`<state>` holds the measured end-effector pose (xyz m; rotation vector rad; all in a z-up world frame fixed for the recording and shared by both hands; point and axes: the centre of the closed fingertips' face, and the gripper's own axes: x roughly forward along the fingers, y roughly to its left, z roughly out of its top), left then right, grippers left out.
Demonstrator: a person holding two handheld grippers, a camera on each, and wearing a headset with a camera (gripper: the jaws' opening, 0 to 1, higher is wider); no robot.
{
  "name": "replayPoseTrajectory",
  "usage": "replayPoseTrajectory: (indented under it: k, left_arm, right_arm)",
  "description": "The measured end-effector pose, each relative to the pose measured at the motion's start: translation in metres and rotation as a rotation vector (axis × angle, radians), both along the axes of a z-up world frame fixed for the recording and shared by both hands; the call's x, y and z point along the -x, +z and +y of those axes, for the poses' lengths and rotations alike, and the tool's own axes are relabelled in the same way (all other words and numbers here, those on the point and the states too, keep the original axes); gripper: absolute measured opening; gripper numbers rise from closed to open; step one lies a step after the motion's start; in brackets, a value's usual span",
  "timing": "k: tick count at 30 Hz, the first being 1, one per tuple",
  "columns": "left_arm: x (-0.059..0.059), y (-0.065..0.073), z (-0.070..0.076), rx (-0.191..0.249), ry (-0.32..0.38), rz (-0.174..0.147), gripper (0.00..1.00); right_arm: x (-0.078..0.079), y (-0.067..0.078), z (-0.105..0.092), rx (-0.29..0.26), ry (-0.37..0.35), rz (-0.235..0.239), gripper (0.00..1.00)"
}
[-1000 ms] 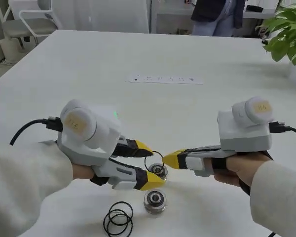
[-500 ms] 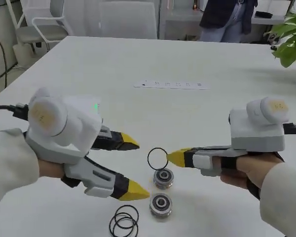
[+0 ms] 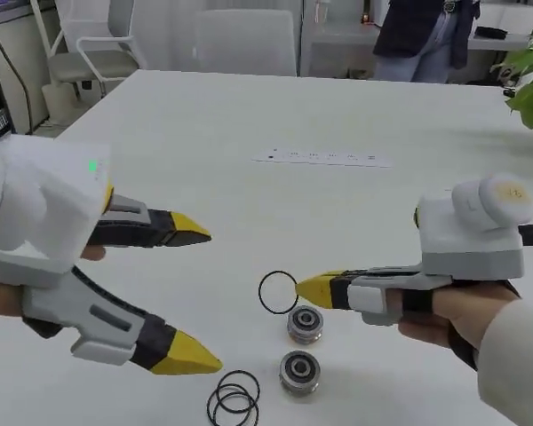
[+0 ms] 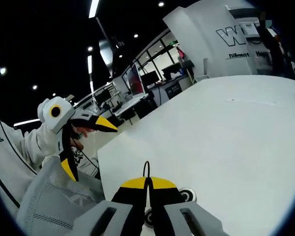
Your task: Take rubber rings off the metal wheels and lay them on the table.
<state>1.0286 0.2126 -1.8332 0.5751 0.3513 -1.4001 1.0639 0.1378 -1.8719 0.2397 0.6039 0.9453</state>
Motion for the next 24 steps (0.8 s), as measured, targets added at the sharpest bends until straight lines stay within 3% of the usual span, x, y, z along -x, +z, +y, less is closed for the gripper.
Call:
replayPoseTrajectory:
  k: [3,12,18,24]
  left_arm:
    - [0.003,-0.004,0.013,0.019,0.042,0.024,0.74]
    - [0.003,-0.014,0.047,0.055,0.191,0.055,0.78]
    - [0.006,-0.011,0.058,0.128,0.291,0.063,0.8]
    - [0.011,-0.016,0.066,0.144,0.341,0.082,0.82]
  right_arm:
    - [0.002,0.002,0.004,-0.004,0.016,-0.001,0.0]
    - [0.012,0.006,0.02,-0.013,0.065,0.002,0.0]
    - [0.02,0.005,0.03,-0.002,0.109,0.005,0.0]
    - [0.03,0.001,0.042,0.009,0.149,0.016,0.0]
